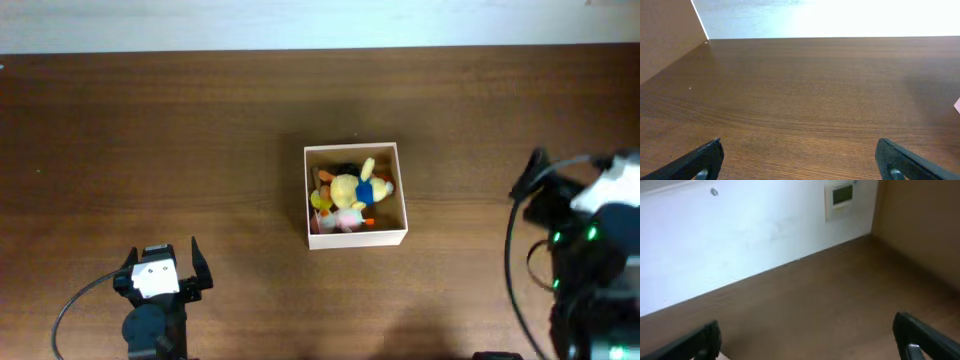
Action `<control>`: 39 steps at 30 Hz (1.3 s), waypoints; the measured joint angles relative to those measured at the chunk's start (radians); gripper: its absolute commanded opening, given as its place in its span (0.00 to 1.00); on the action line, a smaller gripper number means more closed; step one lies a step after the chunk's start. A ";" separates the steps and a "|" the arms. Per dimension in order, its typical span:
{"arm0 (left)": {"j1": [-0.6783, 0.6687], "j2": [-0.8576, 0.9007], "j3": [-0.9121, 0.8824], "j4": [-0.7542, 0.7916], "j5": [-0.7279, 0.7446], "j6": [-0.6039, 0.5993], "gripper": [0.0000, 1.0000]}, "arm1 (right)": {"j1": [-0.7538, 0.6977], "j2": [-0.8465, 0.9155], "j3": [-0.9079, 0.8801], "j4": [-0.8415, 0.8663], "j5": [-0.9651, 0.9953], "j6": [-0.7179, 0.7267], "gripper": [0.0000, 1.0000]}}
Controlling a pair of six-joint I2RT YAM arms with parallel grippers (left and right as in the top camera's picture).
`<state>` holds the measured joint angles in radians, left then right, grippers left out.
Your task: Pack container
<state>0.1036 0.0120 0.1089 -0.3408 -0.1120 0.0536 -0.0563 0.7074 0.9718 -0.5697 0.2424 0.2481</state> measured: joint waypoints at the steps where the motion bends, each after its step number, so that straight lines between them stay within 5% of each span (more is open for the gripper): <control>1: 0.000 0.000 0.000 0.000 0.000 0.000 0.99 | 0.000 -0.021 -0.033 0.007 -0.002 0.000 0.99; 8: 0.000 0.000 0.000 0.000 0.000 0.000 0.99 | 0.000 -0.138 -0.282 0.109 -0.031 0.036 0.99; 14: 0.000 0.000 0.000 0.000 0.000 0.000 0.99 | 0.000 -0.408 -0.536 0.206 -0.069 0.045 0.99; 39: 0.000 0.000 0.000 0.000 0.000 0.000 0.99 | 0.000 -0.657 -0.846 0.343 -0.194 -0.043 0.99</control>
<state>0.1036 0.0120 0.1089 -0.3405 -0.1120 0.0536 -0.0559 0.0505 0.1257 -0.2264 0.0486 0.2050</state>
